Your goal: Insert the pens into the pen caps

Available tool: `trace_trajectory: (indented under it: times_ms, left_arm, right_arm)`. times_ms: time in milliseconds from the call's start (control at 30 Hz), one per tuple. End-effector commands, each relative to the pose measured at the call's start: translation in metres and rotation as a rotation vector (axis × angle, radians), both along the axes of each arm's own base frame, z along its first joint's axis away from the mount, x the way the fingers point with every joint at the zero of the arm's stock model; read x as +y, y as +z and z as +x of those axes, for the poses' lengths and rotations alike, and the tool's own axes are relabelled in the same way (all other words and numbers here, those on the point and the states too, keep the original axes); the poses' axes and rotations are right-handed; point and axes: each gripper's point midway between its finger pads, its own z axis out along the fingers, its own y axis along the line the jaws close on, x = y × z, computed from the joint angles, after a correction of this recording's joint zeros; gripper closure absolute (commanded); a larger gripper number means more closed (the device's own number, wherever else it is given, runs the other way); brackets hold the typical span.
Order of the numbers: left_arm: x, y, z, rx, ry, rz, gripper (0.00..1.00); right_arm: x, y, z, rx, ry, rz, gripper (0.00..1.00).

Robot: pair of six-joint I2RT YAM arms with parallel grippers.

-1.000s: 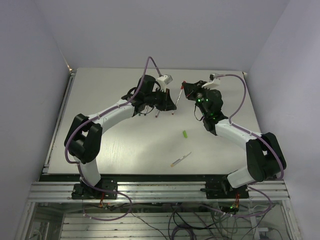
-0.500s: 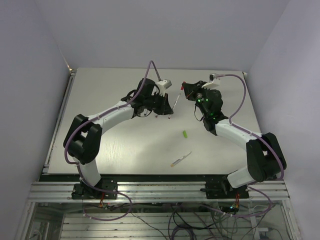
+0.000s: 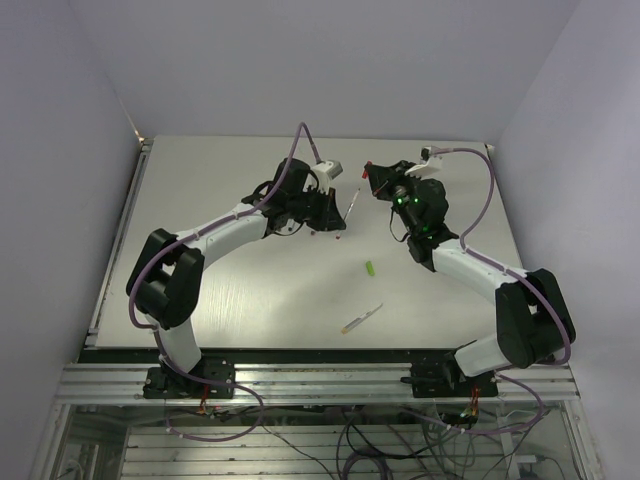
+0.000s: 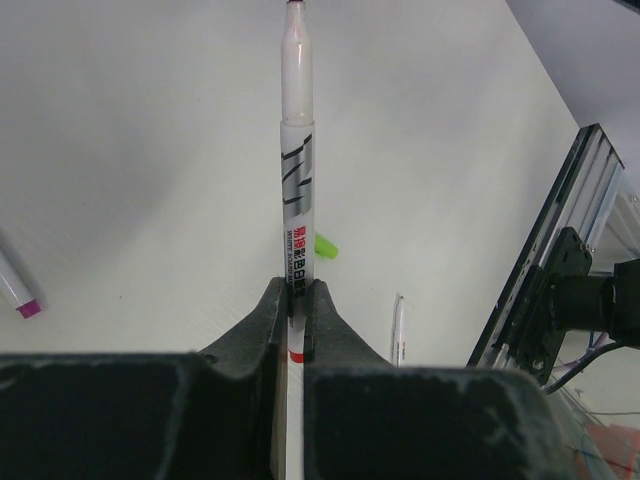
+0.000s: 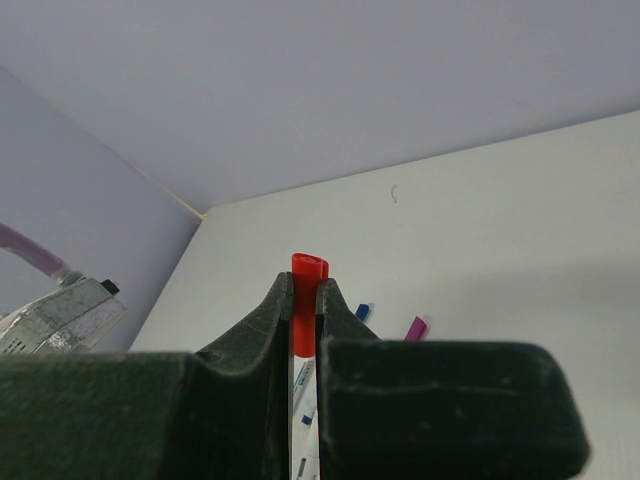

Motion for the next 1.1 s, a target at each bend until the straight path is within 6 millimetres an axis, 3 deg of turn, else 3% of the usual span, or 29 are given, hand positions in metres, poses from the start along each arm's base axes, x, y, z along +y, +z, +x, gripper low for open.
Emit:
trace_trajectory:
  times_ms: [0, 1067]
  left_arm:
    - [-0.004, 0.032, 0.009, -0.074, 0.008, -0.063, 0.93]
    - [-0.007, 0.043, 0.011, -0.095, 0.006, -0.099, 0.93]
  right_arm:
    - [-0.003, 0.006, -0.005, -0.013, 0.0, 0.011, 1.0]
    - [0.006, -0.012, -0.002, 0.023, 0.035, 0.006, 1.0]
